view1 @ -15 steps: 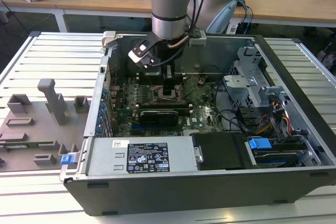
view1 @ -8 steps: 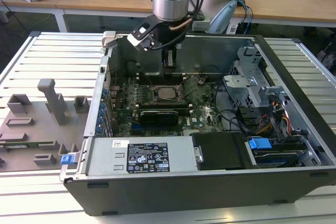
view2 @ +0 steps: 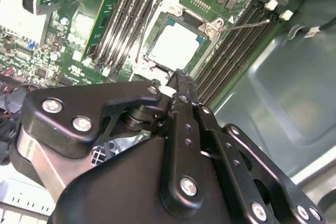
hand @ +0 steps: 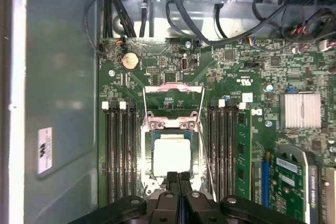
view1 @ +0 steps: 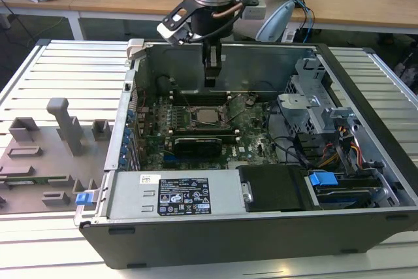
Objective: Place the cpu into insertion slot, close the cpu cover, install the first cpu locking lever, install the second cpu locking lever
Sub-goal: 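Place the cpu into insertion slot, then close the cpu cover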
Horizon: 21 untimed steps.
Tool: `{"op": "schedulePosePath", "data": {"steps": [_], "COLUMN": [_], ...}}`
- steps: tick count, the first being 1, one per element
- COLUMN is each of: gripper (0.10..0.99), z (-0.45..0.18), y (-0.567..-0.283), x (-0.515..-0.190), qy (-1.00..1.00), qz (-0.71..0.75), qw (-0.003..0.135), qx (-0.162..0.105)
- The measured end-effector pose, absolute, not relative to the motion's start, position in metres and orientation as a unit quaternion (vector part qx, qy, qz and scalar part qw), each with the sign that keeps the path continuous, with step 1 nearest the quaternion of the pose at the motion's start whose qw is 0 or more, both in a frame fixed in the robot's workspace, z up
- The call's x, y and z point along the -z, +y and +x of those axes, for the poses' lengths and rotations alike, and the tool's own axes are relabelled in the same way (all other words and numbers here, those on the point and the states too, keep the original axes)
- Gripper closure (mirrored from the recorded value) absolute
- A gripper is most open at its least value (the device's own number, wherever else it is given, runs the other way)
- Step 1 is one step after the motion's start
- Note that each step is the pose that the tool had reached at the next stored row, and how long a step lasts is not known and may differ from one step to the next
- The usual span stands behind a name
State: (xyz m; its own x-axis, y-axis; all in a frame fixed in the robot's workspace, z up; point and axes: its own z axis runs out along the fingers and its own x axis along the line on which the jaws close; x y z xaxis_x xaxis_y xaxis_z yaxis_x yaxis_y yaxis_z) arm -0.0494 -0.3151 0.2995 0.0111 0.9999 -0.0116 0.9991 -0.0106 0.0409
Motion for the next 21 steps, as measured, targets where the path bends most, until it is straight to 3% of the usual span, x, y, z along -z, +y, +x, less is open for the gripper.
{"op": "schedulePosePath", "data": {"steps": [21], "gripper": [0.980], "z": [-0.035], "y": [-0.315], "x": [-0.304], "qy": [0.703], "qz": [0.711], "qw": [0.018], "qx": [-0.010]}}
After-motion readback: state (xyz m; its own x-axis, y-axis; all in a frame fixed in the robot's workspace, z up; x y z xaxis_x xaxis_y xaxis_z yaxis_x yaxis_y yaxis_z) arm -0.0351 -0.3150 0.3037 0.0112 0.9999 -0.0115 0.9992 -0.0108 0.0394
